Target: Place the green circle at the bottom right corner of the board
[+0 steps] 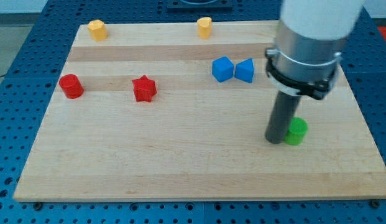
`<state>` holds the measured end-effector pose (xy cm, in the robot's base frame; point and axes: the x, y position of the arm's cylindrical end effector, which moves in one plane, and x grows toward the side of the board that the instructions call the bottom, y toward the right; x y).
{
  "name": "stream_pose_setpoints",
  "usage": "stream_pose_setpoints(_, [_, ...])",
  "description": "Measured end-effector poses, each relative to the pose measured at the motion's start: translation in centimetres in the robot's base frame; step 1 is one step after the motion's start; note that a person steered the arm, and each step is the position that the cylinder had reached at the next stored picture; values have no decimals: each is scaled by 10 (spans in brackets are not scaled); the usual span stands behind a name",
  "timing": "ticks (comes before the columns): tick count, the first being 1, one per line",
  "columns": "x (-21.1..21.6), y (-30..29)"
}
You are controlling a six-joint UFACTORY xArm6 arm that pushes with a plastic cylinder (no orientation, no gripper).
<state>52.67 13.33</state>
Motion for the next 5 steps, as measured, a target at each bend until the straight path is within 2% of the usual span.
stream_pose_setpoints(1, [-18,-16])
stream_pose_setpoints(2, [-37,0])
stream_pose_setpoints(3, [-24,32])
stream_pose_setpoints(5, [15,41])
